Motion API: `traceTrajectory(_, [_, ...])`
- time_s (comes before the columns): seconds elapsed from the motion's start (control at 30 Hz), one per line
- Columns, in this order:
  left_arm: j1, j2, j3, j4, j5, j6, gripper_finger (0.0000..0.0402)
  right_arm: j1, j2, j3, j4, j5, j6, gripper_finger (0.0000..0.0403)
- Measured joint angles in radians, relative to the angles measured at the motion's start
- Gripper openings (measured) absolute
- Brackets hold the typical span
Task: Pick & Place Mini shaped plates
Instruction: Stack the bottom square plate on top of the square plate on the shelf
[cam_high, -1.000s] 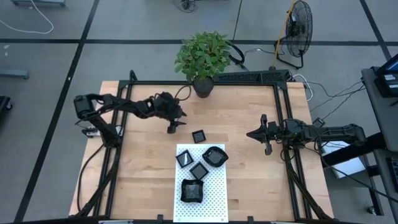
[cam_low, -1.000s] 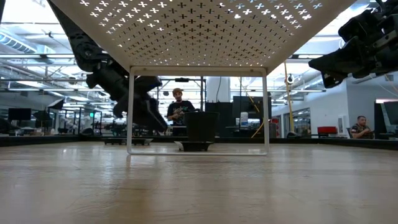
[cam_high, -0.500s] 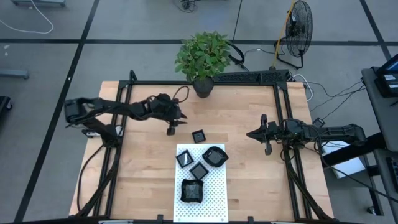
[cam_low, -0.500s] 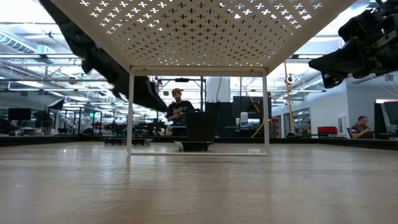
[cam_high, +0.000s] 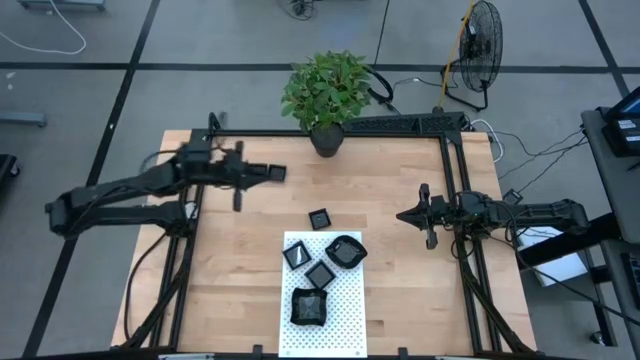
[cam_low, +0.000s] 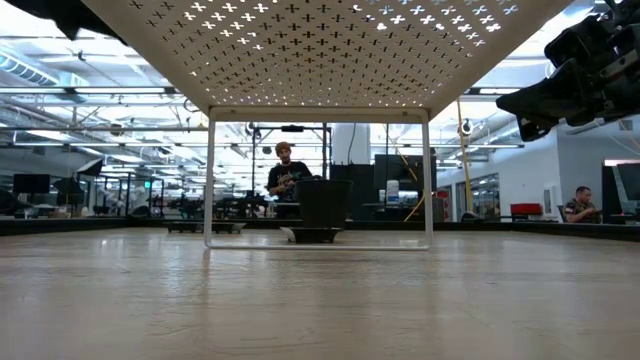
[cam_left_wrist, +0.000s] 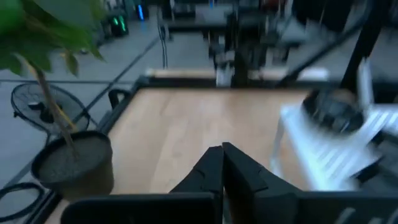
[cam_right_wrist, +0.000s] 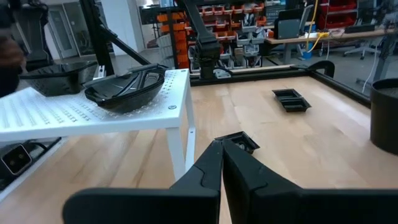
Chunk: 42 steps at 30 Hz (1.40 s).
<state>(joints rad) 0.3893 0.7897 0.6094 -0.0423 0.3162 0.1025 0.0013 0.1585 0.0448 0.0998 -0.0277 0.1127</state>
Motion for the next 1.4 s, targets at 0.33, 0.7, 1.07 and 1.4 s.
traceTrajectory(0.33, [-0.054,-0.15,0.0,-0.06,-0.002,-0.181,0.0004,0.0,0.0,0.0,0.009,0.001,-0.031,0.0])
traceTrajectory(0.7, [-0.06,-0.142,0.0,-0.061,-0.004,-0.18,0.0016,0.0,0.0,0.0,0.346,0.028,0.01,0.0])
traceTrajectory(1.07, [-0.06,-0.142,0.0,-0.067,-0.004,-0.183,0.0026,-0.015,0.129,0.074,0.388,0.288,-0.028,0.0049])
traceTrajectory(1.4, [-0.062,-0.142,0.0,-0.029,-0.005,-0.192,0.0005,-0.249,0.849,0.493,0.138,0.212,0.103,0.0232])
